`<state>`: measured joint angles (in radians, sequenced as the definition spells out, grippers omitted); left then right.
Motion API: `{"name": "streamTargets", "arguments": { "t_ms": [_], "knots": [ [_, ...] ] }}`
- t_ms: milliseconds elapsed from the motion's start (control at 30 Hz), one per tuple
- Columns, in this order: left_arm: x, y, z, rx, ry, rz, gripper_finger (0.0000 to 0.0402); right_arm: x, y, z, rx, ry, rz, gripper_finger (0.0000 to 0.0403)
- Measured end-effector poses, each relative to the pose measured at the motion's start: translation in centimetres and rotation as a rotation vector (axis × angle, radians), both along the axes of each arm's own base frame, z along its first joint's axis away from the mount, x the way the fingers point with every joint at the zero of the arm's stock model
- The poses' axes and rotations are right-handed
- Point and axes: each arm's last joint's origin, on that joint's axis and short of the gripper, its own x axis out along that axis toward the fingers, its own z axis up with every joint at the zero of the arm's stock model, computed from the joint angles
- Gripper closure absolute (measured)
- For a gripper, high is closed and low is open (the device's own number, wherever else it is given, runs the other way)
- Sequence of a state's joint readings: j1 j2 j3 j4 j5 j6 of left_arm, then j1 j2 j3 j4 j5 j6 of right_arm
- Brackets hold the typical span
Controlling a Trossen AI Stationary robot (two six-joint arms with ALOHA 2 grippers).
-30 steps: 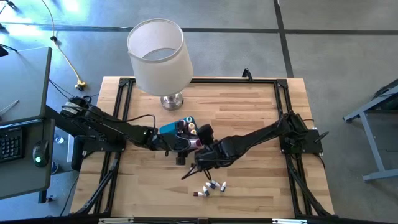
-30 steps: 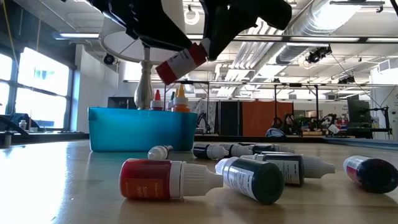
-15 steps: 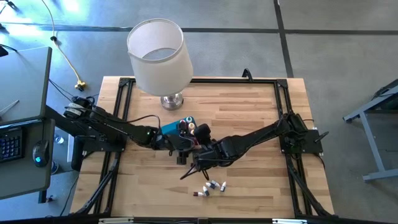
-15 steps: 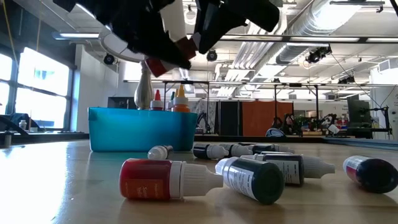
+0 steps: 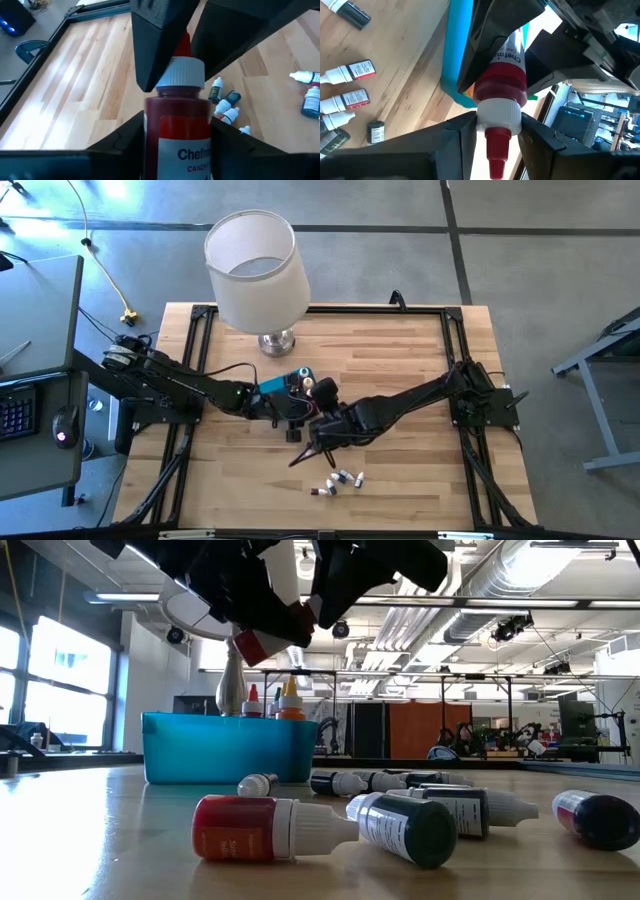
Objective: Pick & Place food coloring
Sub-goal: Put the large red food coloring bottle into the blue bin
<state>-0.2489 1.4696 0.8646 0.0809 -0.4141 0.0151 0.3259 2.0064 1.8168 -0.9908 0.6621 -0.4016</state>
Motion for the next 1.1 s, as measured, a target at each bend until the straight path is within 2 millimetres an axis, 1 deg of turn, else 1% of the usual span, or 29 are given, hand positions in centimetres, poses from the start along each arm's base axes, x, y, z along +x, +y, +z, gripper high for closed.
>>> {"name": "streamTargets", "arguments": {
  "t_ms": [133,433,700,800,933,1000,1100],
  "knots": [
    [0.0,0.0,0.1,0.000,-0.006,-0.002,0.0256,0.1,-0.4,0.0,0.003,0.005,-0.013,0.0283],
    [0.0,0.0,0.1,0.010,-0.008,0.016,0.0258,0.1,-0.8,0.0,-0.001,-0.002,-0.040,0.0283],
    [0.0,0.1,0.1,-0.013,-0.012,0.036,0.0258,-0.3,0.4,0.1,-0.064,-0.026,-0.035,0.0250],
    [-0.1,0.1,0.3,-0.019,-0.019,0.039,0.0258,-0.5,1.0,0.2,-0.116,-0.045,-0.038,0.0239],
    [-0.1,0.2,0.3,-0.022,-0.028,0.066,0.0259,-1.2,1.9,0.3,-0.211,-0.087,-0.081,0.0230],
    [-0.1,0.2,0.2,-0.019,-0.024,0.077,0.0259,-1.9,2.2,0.4,-0.252,-0.104,-0.119,0.0229],
    [-0.6,0.4,1.0,-0.012,-0.046,0.096,0.0259,-3.3,2.7,0.6,-0.233,-0.135,-0.205,0.0230]
  ]
}}
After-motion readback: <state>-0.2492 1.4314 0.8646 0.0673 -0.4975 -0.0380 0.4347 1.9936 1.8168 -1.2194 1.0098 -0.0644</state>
